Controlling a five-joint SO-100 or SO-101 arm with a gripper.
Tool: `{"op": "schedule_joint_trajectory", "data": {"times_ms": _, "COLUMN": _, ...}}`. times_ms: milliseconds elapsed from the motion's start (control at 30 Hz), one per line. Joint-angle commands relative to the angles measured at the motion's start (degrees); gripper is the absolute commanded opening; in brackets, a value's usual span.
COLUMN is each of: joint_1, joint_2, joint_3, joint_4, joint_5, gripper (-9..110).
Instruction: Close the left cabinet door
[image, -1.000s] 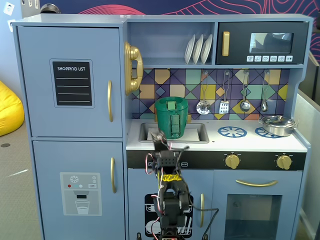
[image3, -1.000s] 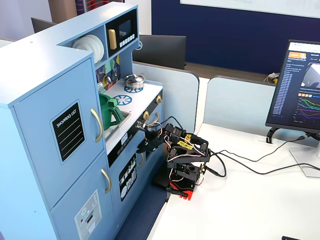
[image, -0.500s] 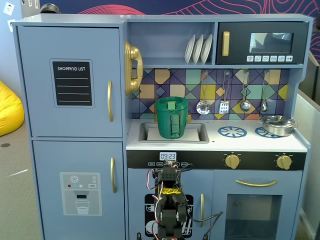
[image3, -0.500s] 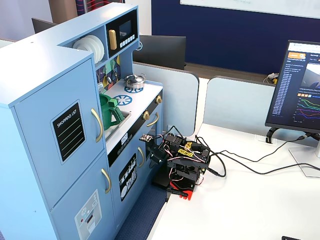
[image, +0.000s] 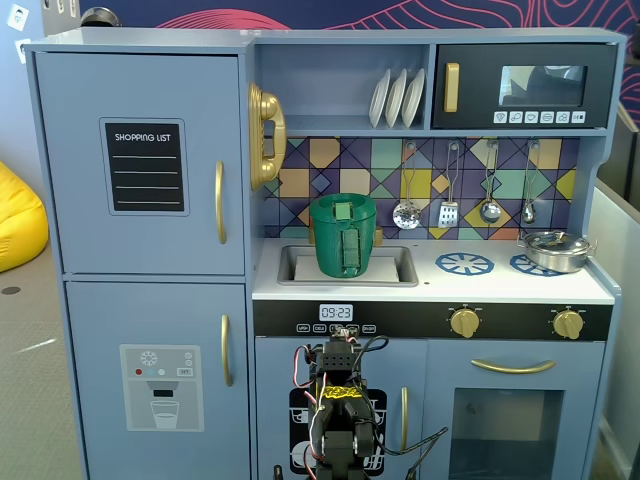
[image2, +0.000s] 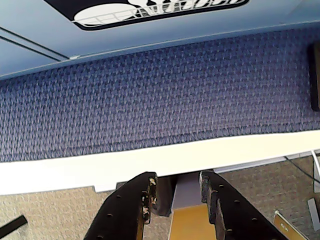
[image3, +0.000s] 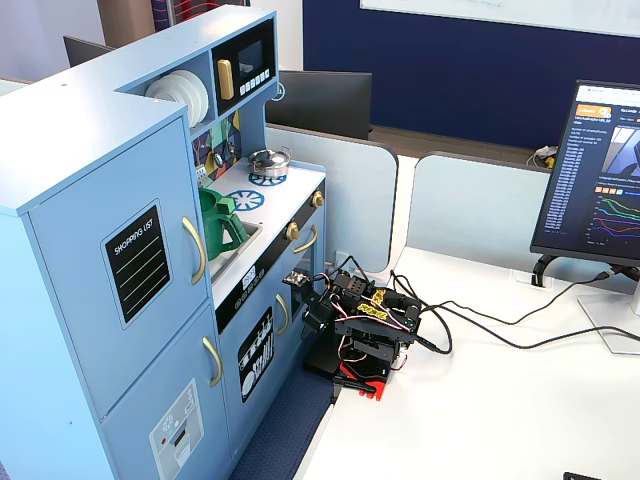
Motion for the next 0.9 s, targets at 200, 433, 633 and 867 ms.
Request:
{"op": "schedule_joint_trajectory", "data": {"times_ms": 200, "joint_1": 0.53, "joint_2": 0.18, "joint_3": -0.35, "joint_4": 11.07, "joint_5": -0.26, "gripper": 0}}
{"op": "schedule_joint_trajectory", "data": {"times_ms": 433, "joint_1": 0.09, "joint_2": 0.18, "joint_3": -0.35, "joint_4": 11.16, "joint_5": -0.97, "gripper": 1}}
{"op": "schedule_joint_trajectory", "data": {"times_ms": 633, "joint_1": 0.09, "joint_2": 0.18, "joint_3": -0.26, "joint_4": 11.16, "joint_5": -0.97, "gripper": 1}}
{"op": "schedule_joint_trajectory", "data": {"times_ms": 867, "joint_1": 0.09, "joint_2": 0.18, "joint_3": -0.26, "joint_4": 11.16, "joint_5": -0.97, "gripper": 1}}
